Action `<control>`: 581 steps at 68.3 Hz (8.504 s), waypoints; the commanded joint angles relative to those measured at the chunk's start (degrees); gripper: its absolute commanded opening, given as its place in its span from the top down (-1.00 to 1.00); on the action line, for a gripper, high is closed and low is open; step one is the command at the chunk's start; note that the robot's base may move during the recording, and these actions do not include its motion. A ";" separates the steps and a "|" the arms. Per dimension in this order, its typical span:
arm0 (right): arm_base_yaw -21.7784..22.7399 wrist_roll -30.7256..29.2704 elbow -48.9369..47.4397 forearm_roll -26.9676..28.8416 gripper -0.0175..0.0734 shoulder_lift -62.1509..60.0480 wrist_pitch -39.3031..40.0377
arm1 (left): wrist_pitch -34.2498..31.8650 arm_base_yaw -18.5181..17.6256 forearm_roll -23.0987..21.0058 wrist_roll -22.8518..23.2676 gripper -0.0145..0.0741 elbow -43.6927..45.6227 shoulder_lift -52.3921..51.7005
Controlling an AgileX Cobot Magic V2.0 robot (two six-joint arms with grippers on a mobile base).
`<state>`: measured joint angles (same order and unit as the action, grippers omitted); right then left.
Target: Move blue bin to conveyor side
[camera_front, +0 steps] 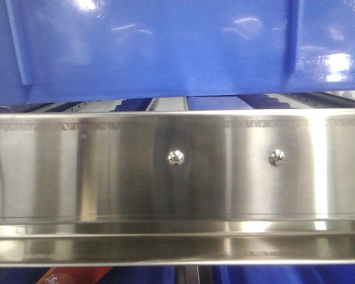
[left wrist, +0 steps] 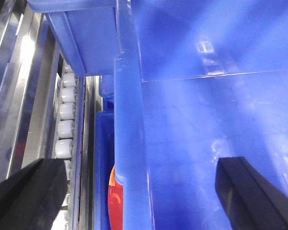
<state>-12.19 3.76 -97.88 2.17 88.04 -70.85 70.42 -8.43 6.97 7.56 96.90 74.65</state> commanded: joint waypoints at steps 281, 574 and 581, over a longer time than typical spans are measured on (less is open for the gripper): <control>-2.20 2.77 -6.65 -3.01 -0.62 5.50 0.89 | -4.45 5.37 -8.15 -4.50 -0.48 1.37 14.50; -2.20 2.77 3.86 -6.67 0.78 -19.31 7.30 | -0.46 5.37 -7.82 -4.50 0.69 -5.07 -6.28; -2.20 2.77 3.86 -6.67 0.78 -19.31 10.17 | -0.46 5.37 -7.82 -4.50 0.69 -5.07 -6.28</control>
<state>-14.77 7.48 -93.06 -0.68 70.51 -68.22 73.39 -3.15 -2.71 3.38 91.09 69.63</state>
